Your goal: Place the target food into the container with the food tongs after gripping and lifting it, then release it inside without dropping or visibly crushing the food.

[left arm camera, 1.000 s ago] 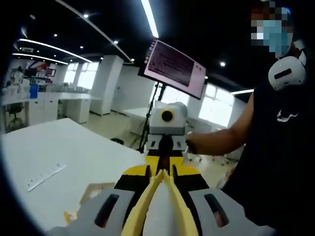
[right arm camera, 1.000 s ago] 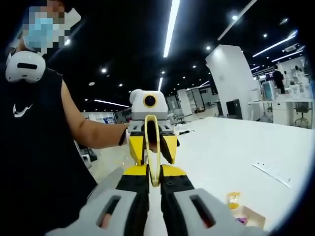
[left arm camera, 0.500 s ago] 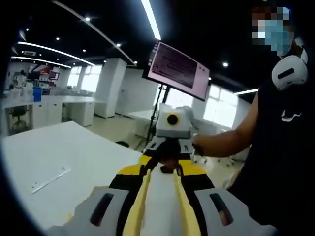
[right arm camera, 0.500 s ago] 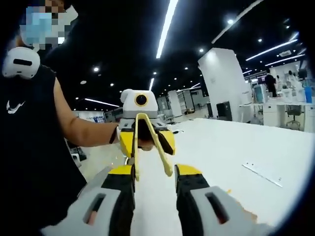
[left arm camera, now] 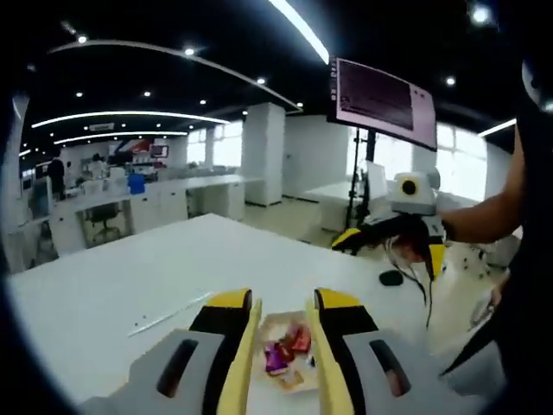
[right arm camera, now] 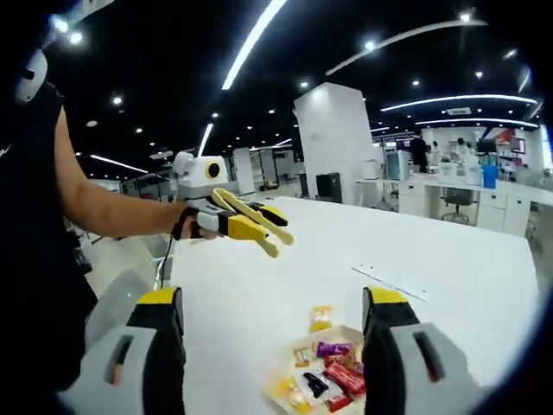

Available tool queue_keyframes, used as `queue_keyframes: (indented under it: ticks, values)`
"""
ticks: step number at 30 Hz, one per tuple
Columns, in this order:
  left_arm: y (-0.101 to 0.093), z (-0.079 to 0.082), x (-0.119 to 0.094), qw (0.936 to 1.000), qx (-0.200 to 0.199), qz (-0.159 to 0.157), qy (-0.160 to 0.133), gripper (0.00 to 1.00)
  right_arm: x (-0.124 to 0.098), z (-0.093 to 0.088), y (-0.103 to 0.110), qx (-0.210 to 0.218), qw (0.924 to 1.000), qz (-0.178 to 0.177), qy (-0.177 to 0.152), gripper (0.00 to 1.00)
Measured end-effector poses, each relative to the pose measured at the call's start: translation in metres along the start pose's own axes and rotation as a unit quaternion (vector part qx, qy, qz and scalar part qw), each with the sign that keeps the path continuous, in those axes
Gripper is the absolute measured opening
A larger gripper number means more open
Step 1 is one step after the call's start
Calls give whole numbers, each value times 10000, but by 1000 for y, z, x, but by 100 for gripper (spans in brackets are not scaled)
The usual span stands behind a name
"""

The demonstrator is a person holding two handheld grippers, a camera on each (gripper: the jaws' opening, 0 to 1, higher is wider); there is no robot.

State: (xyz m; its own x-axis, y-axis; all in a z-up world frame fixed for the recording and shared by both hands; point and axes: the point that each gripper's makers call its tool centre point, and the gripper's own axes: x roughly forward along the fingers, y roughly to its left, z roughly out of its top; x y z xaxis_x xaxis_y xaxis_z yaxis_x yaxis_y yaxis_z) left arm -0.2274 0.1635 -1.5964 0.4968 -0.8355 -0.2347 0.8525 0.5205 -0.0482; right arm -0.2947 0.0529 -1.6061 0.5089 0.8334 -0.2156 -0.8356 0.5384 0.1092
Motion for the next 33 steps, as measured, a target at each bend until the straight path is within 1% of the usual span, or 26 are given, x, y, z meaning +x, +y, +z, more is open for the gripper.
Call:
queue_keyframes:
  ticks: [1, 2, 3, 4, 6, 7, 9, 10, 11, 12, 15, 17, 19, 22, 25, 29, 33]
  values:
    - [7, -5, 1, 9999, 9, 104, 29, 25, -6, -5, -7, 105, 9998, -160, 32, 93]
    - [14, -10, 1, 9997, 44, 233, 80, 25, -9, -7, -12, 159, 9996, -250, 23, 98]
    - [21, -16, 1, 9991, 68, 391, 138, 25, -13, -9, -17, 206, 9992, -331, -5, 100]
    - [24, -21, 1, 9991, 9, 404, 153, 26, -19, -14, -21, 210, 9990, -399, 14, 100]
    - [37, -35, 1, 9981, 21, 567, 242, 26, -27, -25, -29, 215, 9980, -590, 116, 100]
    - [45, -43, 0, 9971, 59, 700, 280, 26, -30, -31, -32, 193, 9974, -674, 189, 100]
    - [49, -54, 1, 9974, -39, 664, 284, 25, -36, -44, -35, 271, 9963, -765, 293, 100]
    - [50, -60, 2, 9973, -73, 653, 335, 25, -39, -51, -36, 348, 9957, -799, 321, 100]
    - [53, -68, 2, 9964, -105, 704, 465, 25, -41, -56, -37, 401, 9951, -833, 339, 100]
    - [56, -73, 4, 9961, -65, 741, 485, 25, -45, -62, -38, 460, 9944, -883, 358, 100]
    - [61, -82, 10, 9958, -135, 760, 498, 25, -50, -71, -36, 628, 9927, -972, 348, 100]
    - [63, -85, 15, 9954, -231, 795, 479, 25, -53, -78, -34, 727, 9917, -1004, 356, 100]
    - [67, -90, 21, 9950, -209, 849, 489, 25, -55, -85, -32, 792, 9907, -1028, 402, 100]
    - [67, -98, 30, 9945, -222, 868, 548, 25, -59, -91, -31, 850, 9898, -1055, 445, 100]
    - [72, -112, 39, 9933, -146, 902, 708, 25, -64, -96, -33, 901, 9887, -1103, 465, 100]
    - [78, -127, 49, 9915, -110, 994, 833, 25, -69, -101, -34, 957, 9875, -1164, 459, 98]
    - [78, -137, 57, 9901, -29, 1028, 959, 25, -72, -107, -33, 1046, 9863, -1180, 486, 99]
